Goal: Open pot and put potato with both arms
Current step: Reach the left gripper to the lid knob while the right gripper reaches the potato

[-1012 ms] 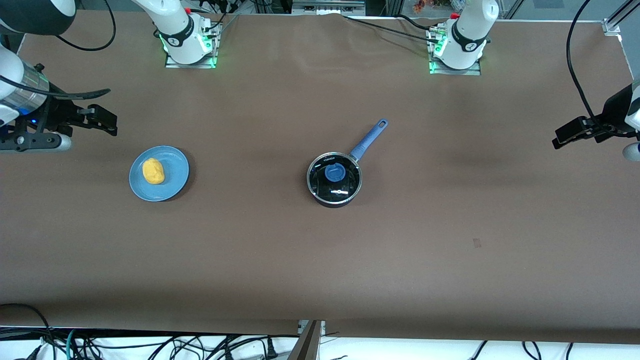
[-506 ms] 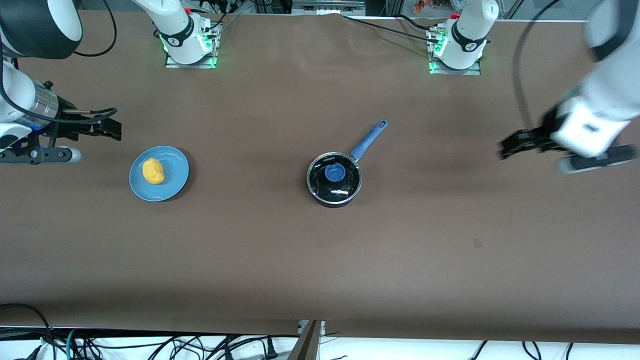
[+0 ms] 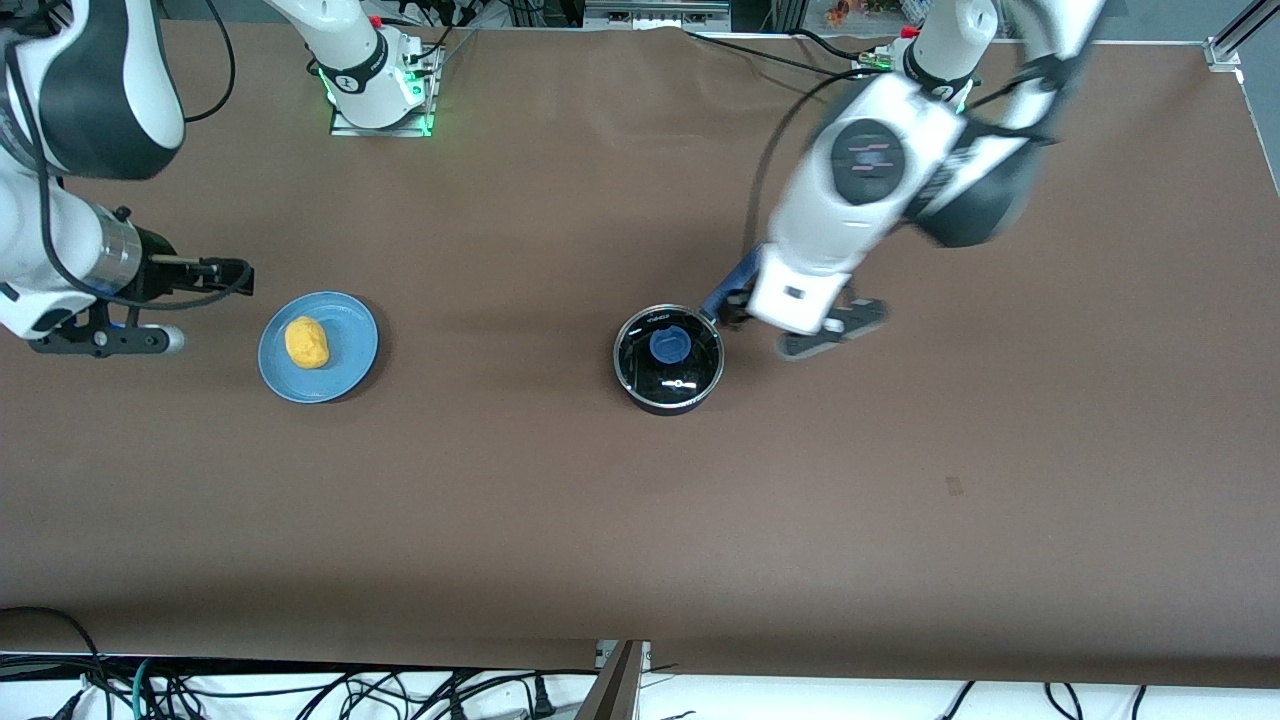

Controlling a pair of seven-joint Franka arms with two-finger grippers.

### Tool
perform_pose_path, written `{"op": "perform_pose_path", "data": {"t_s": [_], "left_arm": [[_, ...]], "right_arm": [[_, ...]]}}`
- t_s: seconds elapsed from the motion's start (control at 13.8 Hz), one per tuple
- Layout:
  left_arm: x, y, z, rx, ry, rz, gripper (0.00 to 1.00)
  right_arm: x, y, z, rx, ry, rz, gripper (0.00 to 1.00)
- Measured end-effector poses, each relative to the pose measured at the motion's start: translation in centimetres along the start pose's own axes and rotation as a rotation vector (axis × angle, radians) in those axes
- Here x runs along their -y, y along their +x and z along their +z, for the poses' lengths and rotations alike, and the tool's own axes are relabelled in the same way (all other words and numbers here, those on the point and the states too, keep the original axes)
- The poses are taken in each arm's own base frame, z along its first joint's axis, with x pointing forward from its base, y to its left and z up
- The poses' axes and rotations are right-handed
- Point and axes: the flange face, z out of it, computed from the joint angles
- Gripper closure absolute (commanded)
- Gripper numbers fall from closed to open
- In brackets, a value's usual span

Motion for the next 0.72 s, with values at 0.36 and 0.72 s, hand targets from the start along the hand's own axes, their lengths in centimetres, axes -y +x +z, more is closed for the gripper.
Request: {"op": "perform_pose_path", "data": {"t_s": [0.36,0.72], "left_arm": [[-7.1,-3.9,9.2,-0.031,0.016,-0.150,0.00],[-7.7,-2.3,12.8,-0.039,0.023,-0.178,0.00]], "right_arm": [[-3.3,2.9,9.6,-0.036,0.007,-0.039,0.00],[-2.4,2.4,17.8,-0.072,0.008,-0.098,0.00]]}}
